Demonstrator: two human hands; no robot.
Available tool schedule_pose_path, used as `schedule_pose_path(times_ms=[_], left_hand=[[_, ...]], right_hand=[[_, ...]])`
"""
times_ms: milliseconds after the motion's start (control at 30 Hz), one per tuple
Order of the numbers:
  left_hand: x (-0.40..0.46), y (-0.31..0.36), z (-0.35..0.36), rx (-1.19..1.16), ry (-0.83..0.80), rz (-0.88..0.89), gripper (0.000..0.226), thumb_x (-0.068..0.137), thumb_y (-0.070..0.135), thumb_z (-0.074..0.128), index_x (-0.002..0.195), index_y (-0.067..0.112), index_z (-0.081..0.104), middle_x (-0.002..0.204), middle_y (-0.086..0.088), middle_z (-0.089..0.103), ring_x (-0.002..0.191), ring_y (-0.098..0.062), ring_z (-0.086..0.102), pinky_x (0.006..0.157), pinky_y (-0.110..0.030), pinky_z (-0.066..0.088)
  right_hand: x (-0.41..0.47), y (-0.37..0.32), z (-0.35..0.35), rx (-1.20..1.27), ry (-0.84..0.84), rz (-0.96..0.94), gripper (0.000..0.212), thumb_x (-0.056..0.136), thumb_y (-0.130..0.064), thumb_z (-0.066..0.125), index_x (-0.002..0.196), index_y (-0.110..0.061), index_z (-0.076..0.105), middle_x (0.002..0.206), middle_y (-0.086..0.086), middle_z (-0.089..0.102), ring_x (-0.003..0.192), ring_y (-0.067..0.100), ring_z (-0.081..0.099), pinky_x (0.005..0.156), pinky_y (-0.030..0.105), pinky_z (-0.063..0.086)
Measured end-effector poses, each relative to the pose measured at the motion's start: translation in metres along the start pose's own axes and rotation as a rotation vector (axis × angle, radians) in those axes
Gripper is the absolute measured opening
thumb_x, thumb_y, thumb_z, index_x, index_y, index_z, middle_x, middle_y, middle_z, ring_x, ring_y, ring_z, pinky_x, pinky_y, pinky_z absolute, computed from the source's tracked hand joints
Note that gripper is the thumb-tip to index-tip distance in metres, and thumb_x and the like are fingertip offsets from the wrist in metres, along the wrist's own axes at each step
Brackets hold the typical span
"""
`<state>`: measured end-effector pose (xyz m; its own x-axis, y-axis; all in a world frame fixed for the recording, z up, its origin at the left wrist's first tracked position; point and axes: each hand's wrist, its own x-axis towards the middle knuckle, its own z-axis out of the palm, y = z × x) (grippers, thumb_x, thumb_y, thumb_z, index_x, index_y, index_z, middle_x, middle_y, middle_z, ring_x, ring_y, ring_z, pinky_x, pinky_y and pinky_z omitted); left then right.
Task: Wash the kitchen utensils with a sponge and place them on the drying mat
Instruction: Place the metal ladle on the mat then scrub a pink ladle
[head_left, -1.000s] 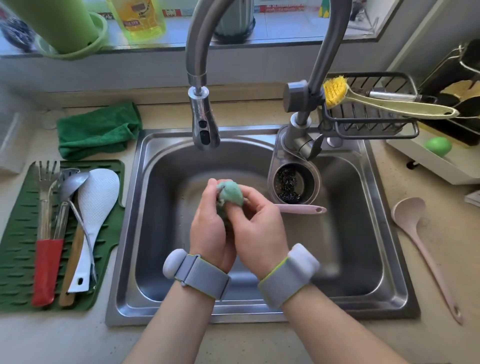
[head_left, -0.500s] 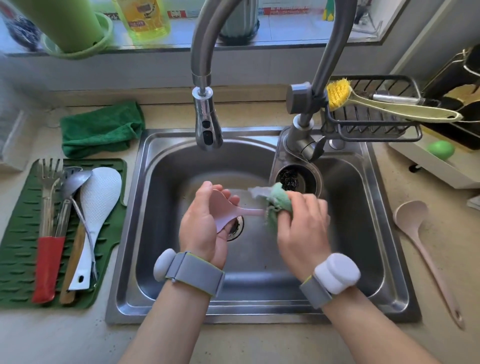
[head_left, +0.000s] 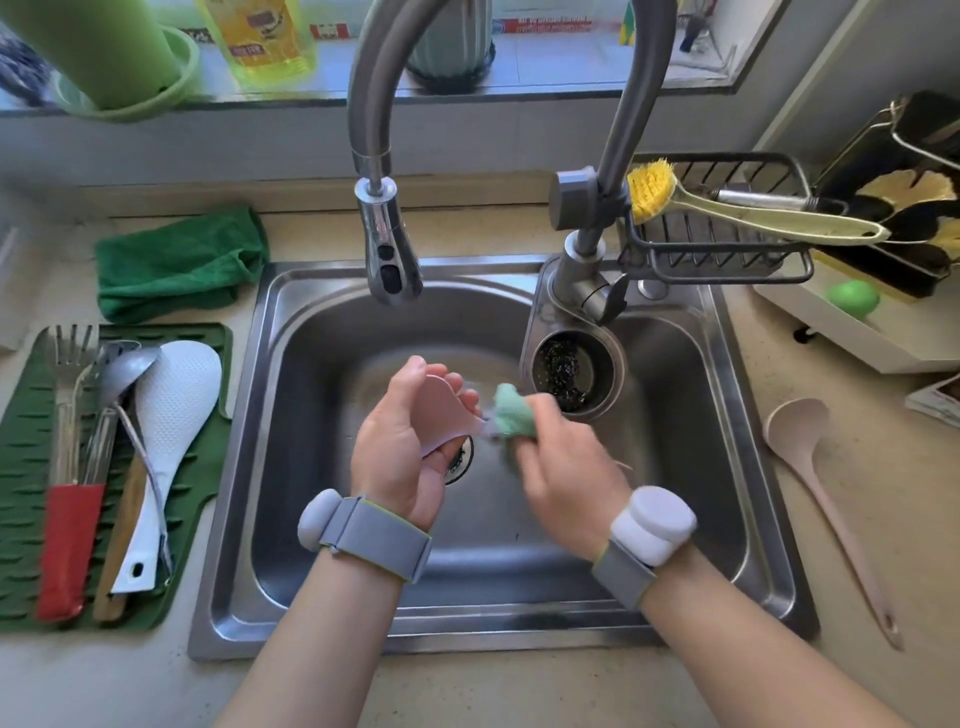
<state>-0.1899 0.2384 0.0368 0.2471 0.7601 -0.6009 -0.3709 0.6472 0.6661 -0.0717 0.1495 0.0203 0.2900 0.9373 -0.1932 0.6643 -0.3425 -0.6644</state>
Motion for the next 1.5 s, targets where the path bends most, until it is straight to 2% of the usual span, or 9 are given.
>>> schedule_pose_path(times_ms=[133, 300, 533, 667, 834, 1000, 1200, 1400, 1500], left_hand=[[0.003, 0.001, -0.002, -0.109, -0.045, -0.014, 0.036, 0.071, 0.037, 0.072, 0.092, 0.010, 0.062, 0.094, -0.012, 0.066, 0.085, -0.028, 0.067, 0.082, -0.037, 0.058], [-0.004, -0.016, 0.007, -0.197, 0.092, -0.089, 0.037, 0.078, 0.044, 0.069, 0.074, 0.008, 0.062, 0.076, -0.010, 0.061, 0.075, -0.023, 0.061, 0.089, -0.041, 0.053], [-0.007, -0.015, 0.009, -0.370, -0.070, -0.190, 0.022, 0.090, 0.016, 0.037, 0.099, 0.008, 0.056, 0.083, -0.016, 0.063, 0.079, -0.027, 0.062, 0.081, -0.037, 0.049], [-0.013, -0.015, 0.015, -0.409, -0.087, -0.154, 0.027, 0.090, 0.018, 0.041, 0.100, 0.009, 0.064, 0.099, -0.014, 0.067, 0.099, -0.025, 0.063, 0.095, -0.033, 0.049], [-0.022, -0.015, 0.023, -0.227, 0.001, -0.038, 0.031, 0.094, 0.021, 0.044, 0.102, 0.002, 0.066, 0.107, -0.019, 0.066, 0.109, -0.029, 0.061, 0.096, -0.037, 0.050], [-0.013, -0.001, 0.015, -0.296, -0.065, -0.186, 0.066, 0.094, 0.061, 0.035, 0.129, 0.009, 0.055, 0.133, -0.020, 0.056, 0.123, -0.029, 0.056, 0.112, -0.042, 0.036], [-0.028, -0.005, 0.022, -0.362, -0.218, -0.142, 0.069, 0.095, 0.056, 0.032, 0.140, 0.004, 0.045, 0.144, -0.017, 0.046, 0.135, -0.027, 0.044, 0.118, -0.039, 0.026], [-0.022, 0.014, 0.015, -0.333, -0.212, -0.197, 0.070, 0.088, 0.067, 0.035, 0.115, 0.006, 0.058, 0.124, -0.019, 0.058, 0.118, -0.029, 0.054, 0.115, -0.042, 0.031], [-0.032, 0.005, 0.025, -0.423, -0.318, -0.166, 0.075, 0.086, 0.060, 0.038, 0.127, 0.000, 0.057, 0.133, -0.021, 0.056, 0.129, -0.030, 0.050, 0.115, -0.041, 0.030]], right_hand=[[0.013, -0.010, -0.010, 0.075, -0.086, -0.077, 0.016, 0.091, -0.020, 0.049, 0.104, -0.023, 0.040, 0.084, 0.007, 0.064, 0.076, 0.036, 0.057, 0.066, 0.043, 0.047], [-0.002, -0.008, 0.006, -0.308, 0.344, -0.179, 0.040, 0.063, -0.004, 0.078, 0.096, -0.019, 0.059, 0.078, -0.003, 0.066, 0.061, 0.022, 0.055, 0.053, 0.026, 0.039], [0.001, -0.018, 0.005, 0.644, 0.245, -0.010, 0.024, 0.085, -0.012, 0.054, 0.104, -0.027, 0.061, 0.089, -0.011, 0.068, 0.085, 0.008, 0.062, 0.081, 0.037, 0.051], [0.010, -0.042, 0.025, 0.652, 0.140, -0.098, 0.047, 0.084, -0.015, 0.040, 0.128, -0.021, 0.055, 0.135, -0.004, 0.053, 0.132, 0.009, 0.040, 0.113, 0.039, 0.029], [0.025, -0.051, 0.024, 0.826, 0.133, 0.025, 0.047, 0.086, -0.065, 0.043, 0.121, -0.039, 0.059, 0.134, -0.010, 0.054, 0.134, 0.009, 0.039, 0.113, 0.043, 0.028], [-0.009, -0.054, 0.027, 0.696, 0.108, -0.157, 0.032, 0.094, -0.025, 0.045, 0.121, -0.038, 0.059, 0.149, -0.010, 0.036, 0.141, 0.003, 0.021, 0.116, 0.030, 0.019], [0.024, -0.050, 0.014, 0.767, 0.151, 0.009, 0.037, 0.091, -0.033, 0.038, 0.125, -0.034, 0.052, 0.143, -0.006, 0.046, 0.137, 0.004, 0.032, 0.116, 0.036, 0.022], [-0.002, -0.051, 0.030, 0.577, 0.144, -0.339, 0.038, 0.094, -0.023, 0.040, 0.130, -0.037, 0.044, 0.150, -0.018, 0.025, 0.144, 0.005, 0.010, 0.119, 0.037, 0.010], [0.031, -0.044, 0.012, 0.866, 0.171, 0.011, 0.042, 0.093, -0.037, 0.042, 0.134, -0.030, 0.049, 0.146, -0.018, 0.037, 0.140, 0.000, 0.021, 0.119, 0.037, 0.013]])
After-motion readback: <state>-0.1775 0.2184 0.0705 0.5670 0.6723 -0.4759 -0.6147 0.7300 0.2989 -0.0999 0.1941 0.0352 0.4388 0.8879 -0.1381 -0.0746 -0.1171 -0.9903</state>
